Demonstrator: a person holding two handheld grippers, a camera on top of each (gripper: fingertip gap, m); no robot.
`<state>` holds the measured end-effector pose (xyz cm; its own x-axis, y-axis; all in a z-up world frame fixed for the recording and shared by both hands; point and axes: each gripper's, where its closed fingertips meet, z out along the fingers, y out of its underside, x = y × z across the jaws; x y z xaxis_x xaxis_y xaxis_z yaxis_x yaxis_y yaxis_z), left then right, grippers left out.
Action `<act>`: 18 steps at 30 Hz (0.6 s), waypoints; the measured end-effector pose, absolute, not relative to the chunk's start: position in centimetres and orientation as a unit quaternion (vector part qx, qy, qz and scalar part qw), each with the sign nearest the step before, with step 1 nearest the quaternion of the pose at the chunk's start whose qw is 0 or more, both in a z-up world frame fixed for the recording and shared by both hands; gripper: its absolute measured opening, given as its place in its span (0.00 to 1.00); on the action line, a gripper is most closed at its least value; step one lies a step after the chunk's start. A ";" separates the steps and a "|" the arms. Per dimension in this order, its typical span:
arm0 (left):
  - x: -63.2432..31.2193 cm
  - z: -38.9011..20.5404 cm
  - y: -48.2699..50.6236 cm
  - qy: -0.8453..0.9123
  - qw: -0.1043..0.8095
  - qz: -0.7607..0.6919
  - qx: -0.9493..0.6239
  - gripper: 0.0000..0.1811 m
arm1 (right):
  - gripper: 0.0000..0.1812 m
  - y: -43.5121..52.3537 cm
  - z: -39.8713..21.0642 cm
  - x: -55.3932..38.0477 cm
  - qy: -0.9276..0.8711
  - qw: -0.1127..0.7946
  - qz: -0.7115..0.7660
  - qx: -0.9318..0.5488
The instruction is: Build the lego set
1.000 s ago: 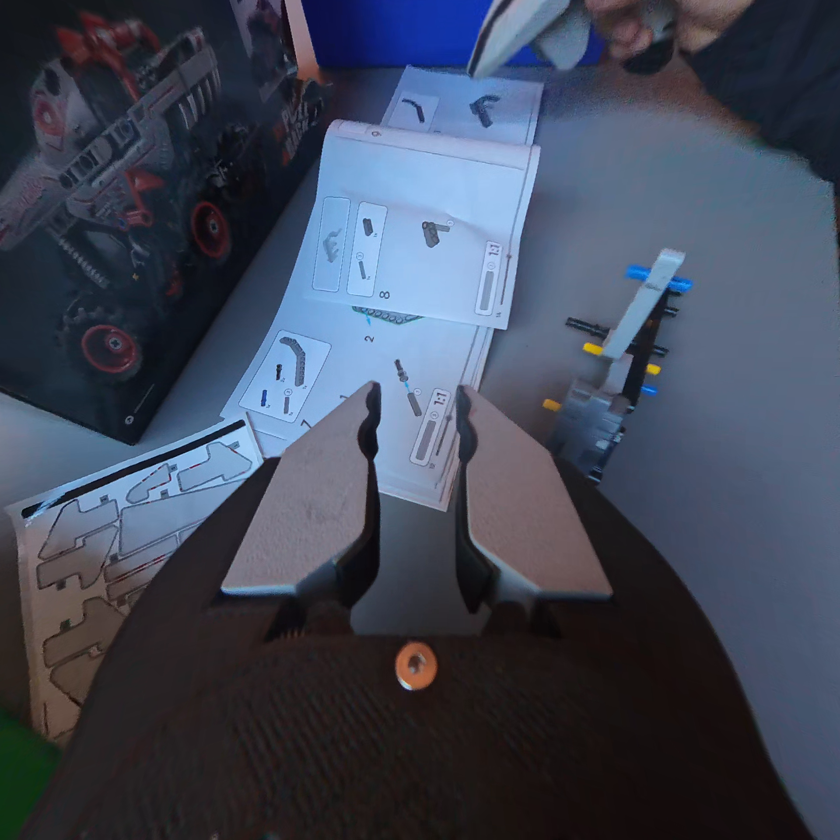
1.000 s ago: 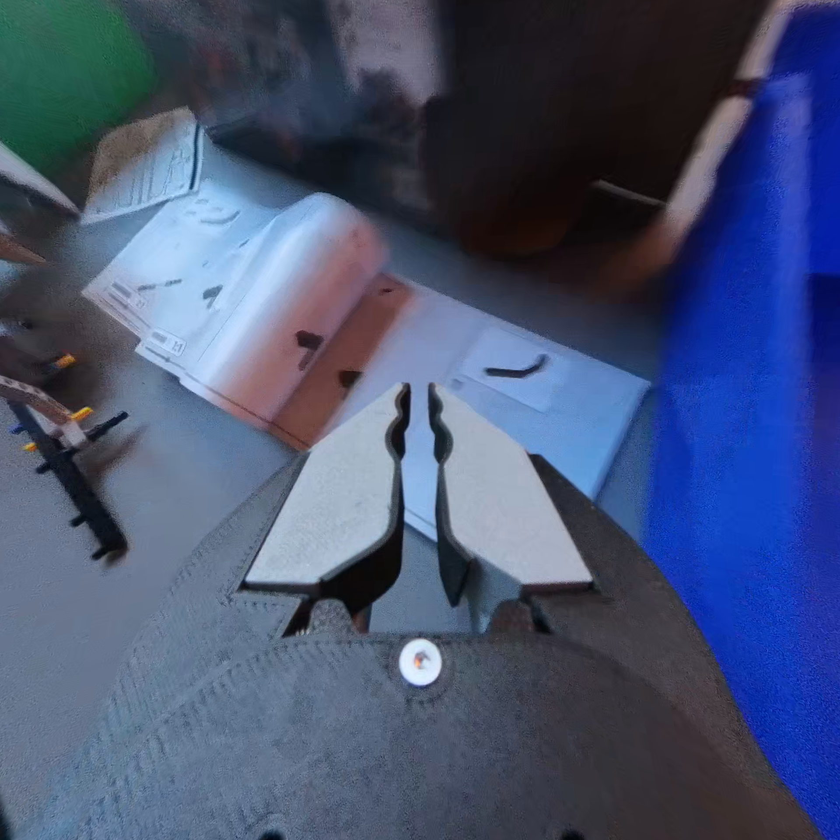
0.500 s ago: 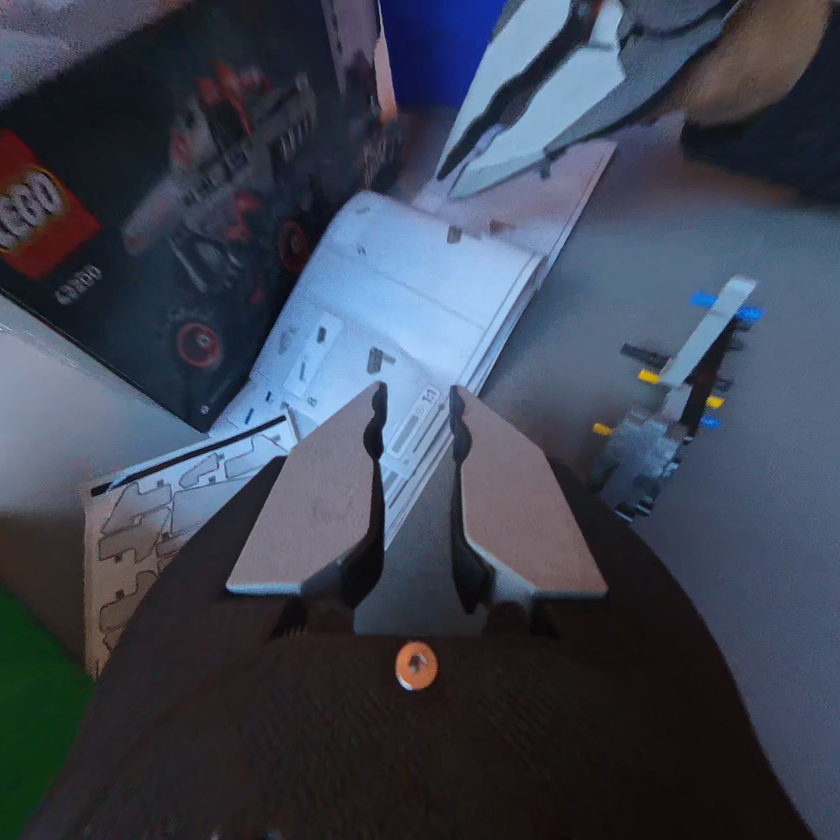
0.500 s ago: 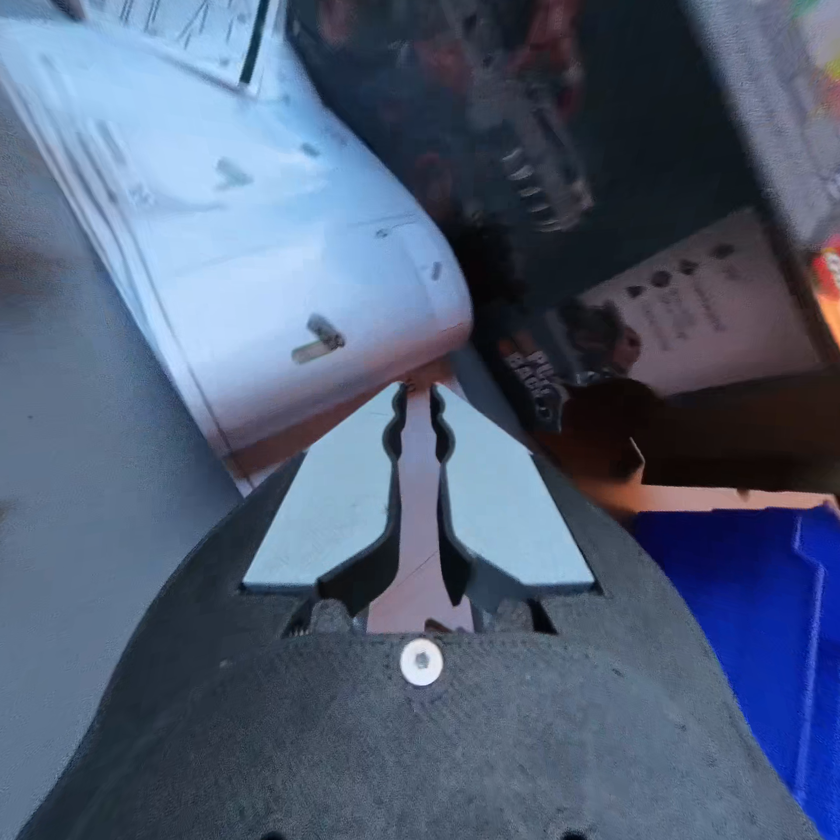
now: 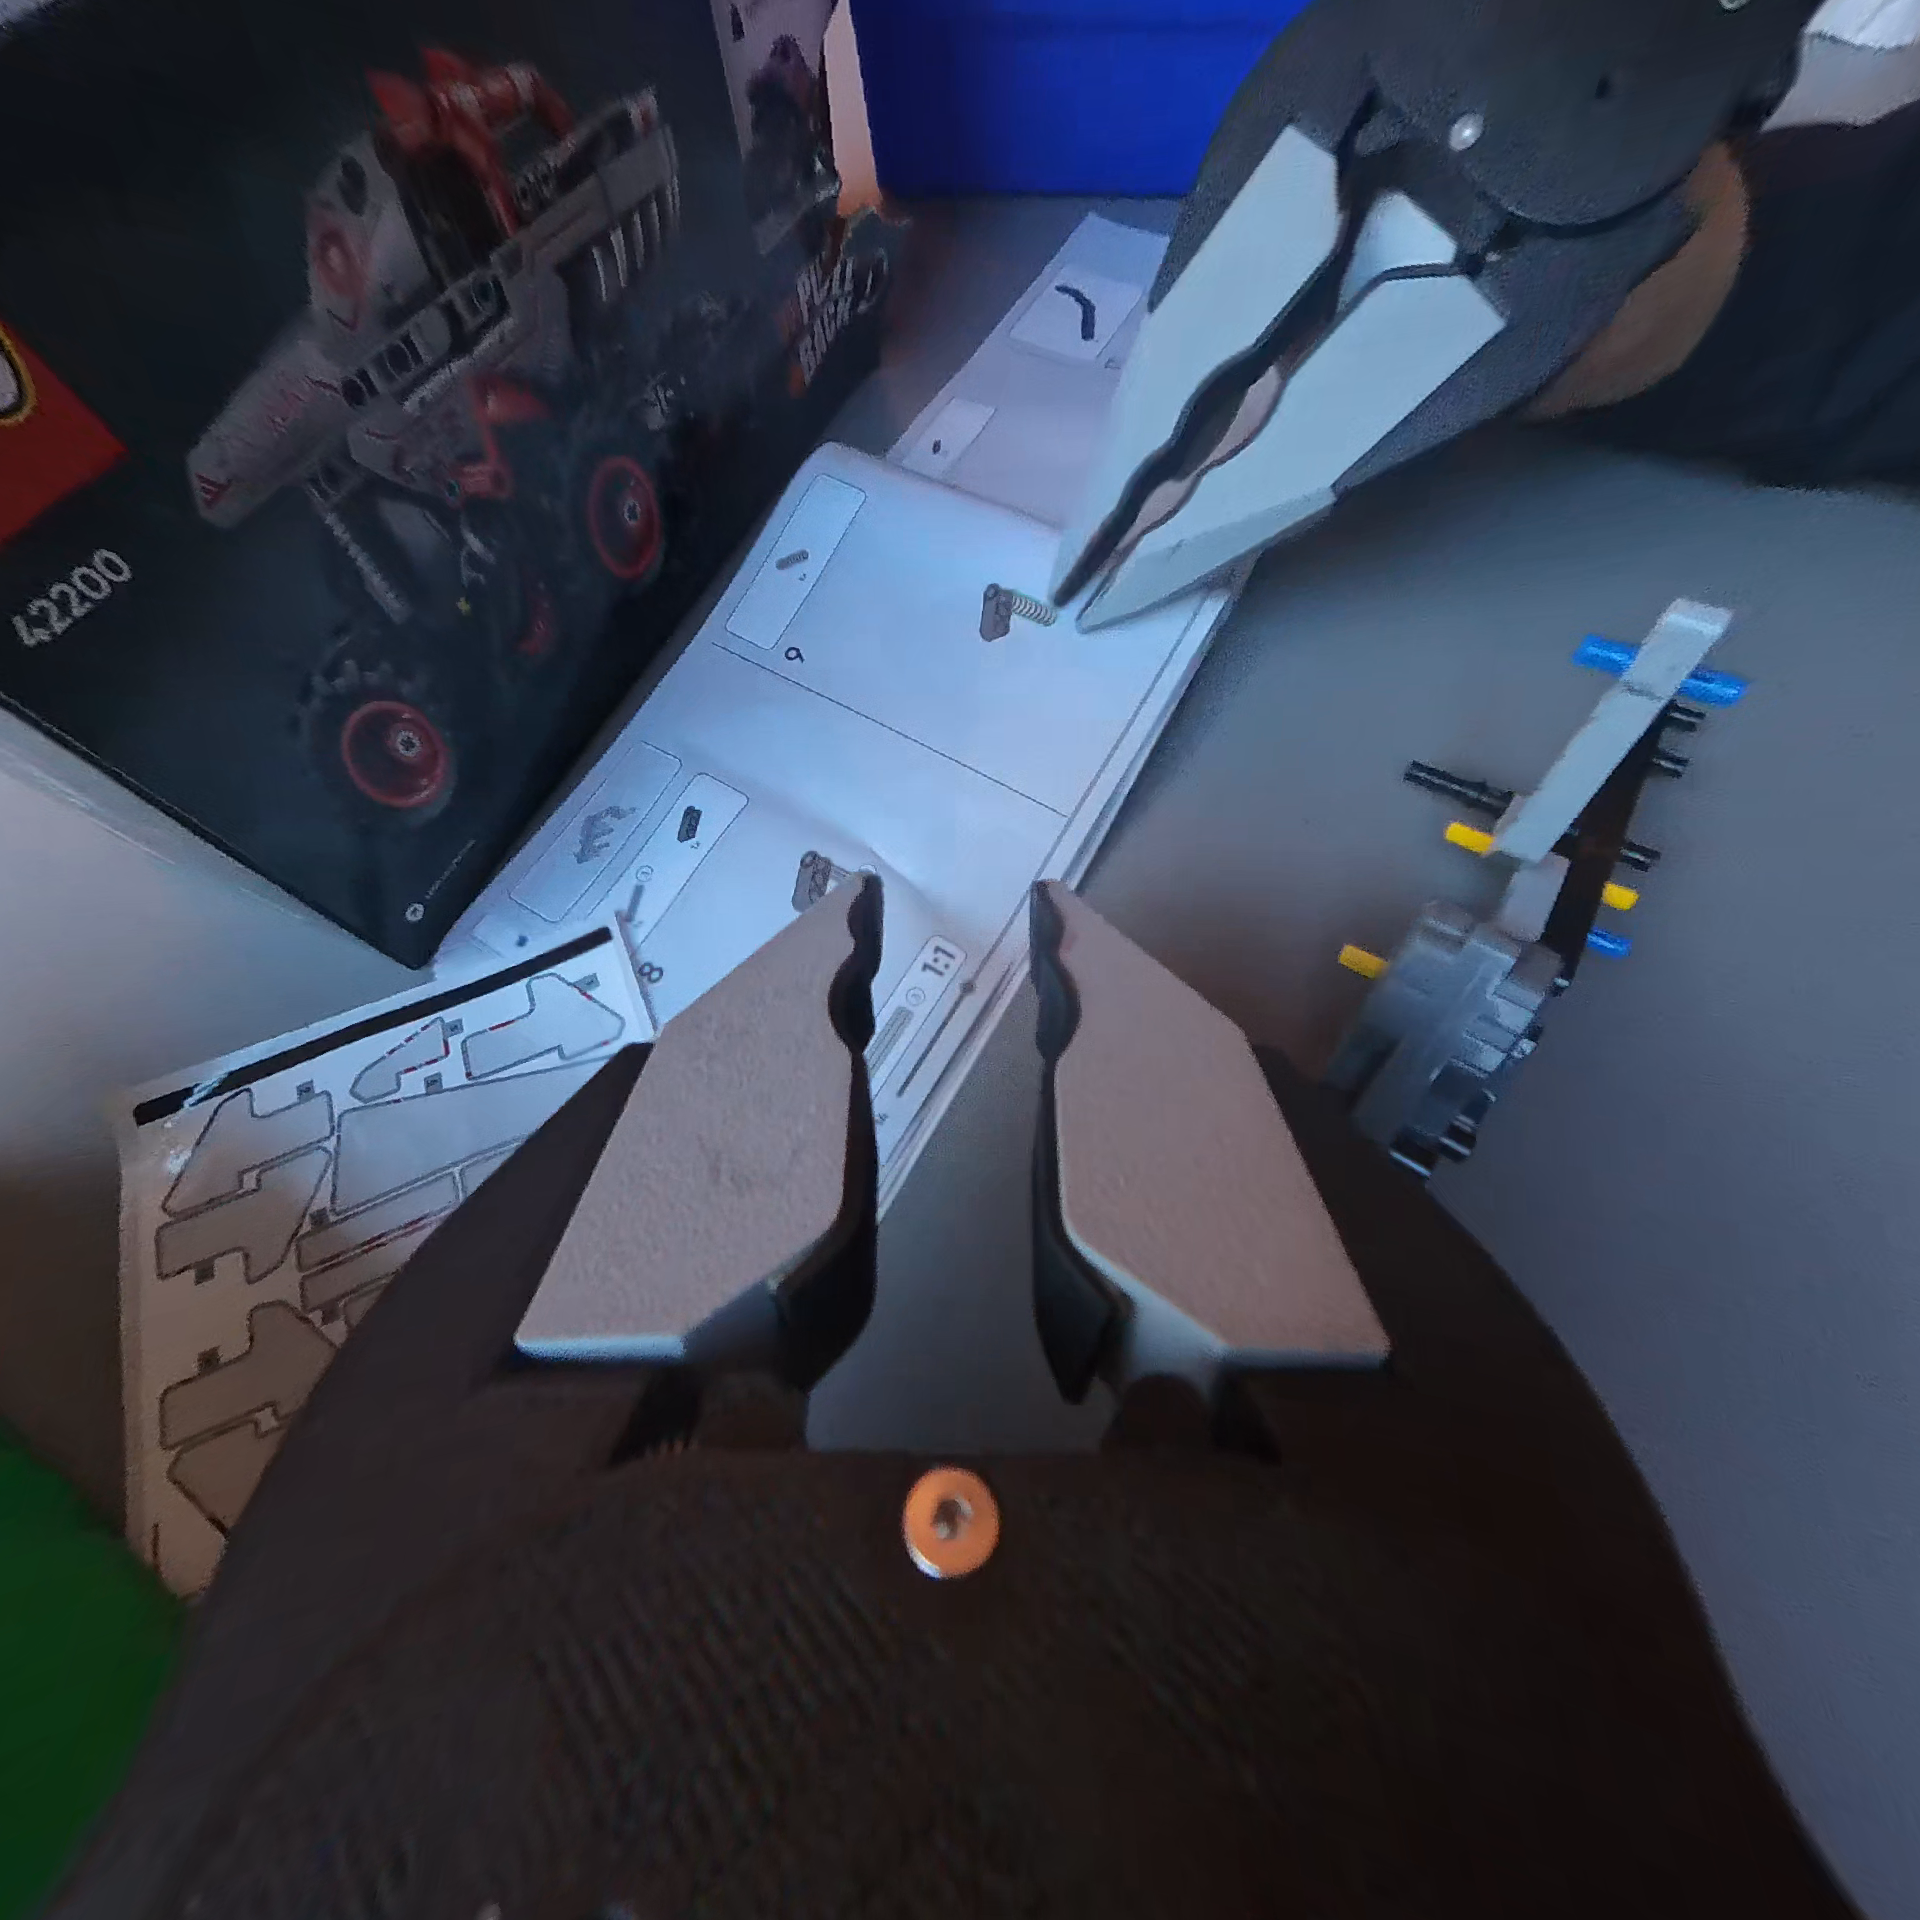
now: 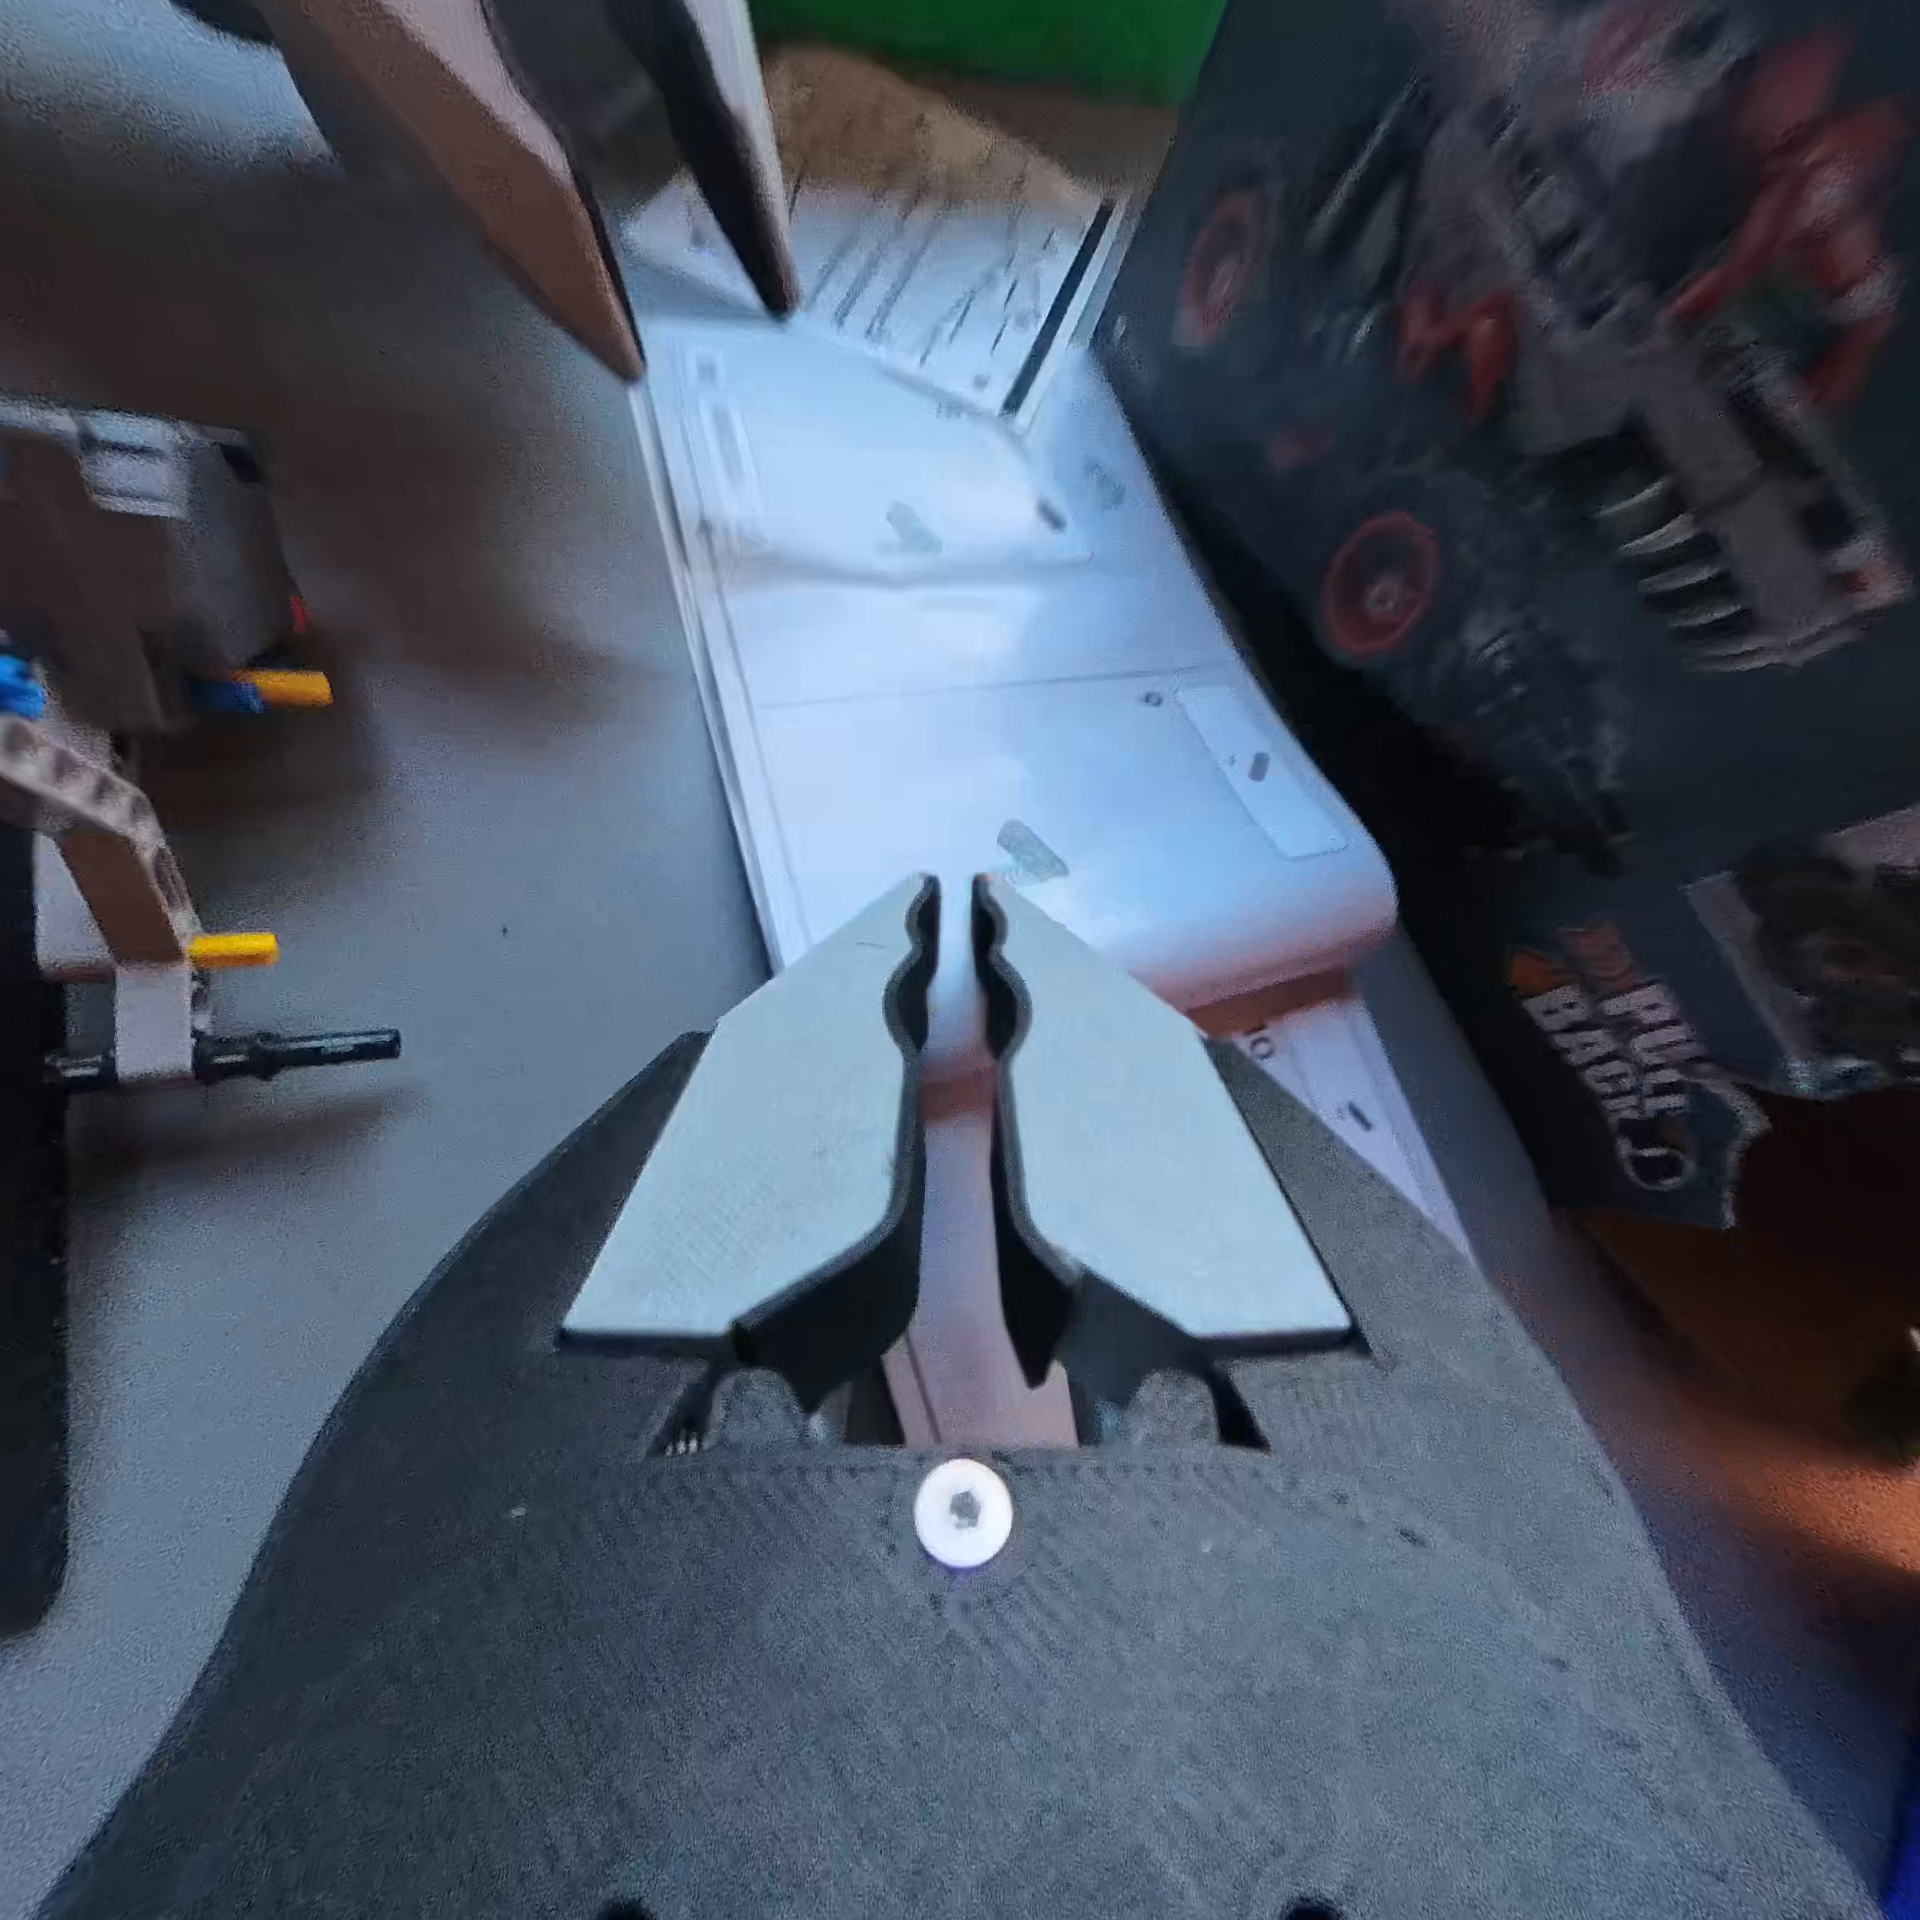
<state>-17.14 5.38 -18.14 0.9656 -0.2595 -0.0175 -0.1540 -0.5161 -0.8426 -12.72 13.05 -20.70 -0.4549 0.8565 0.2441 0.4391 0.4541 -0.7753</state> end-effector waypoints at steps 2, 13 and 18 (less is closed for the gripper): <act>-17.4 -18.0 5.5 0.113 0.483 -0.052 -0.867 0.13 | 0.02 13.2 -19.5 -13.0 -0.768 0.342 0.347 -0.416; -18.6 -17.2 6.3 0.040 0.514 -0.049 -0.855 0.08 | 0.17 15.9 -15.1 -13.4 -0.662 0.435 0.416 -0.447; -19.7 -16.8 6.6 0.004 0.527 -0.033 -0.849 0.09 | 0.35 17.5 -13.5 -13.4 -0.609 0.447 0.460 -0.467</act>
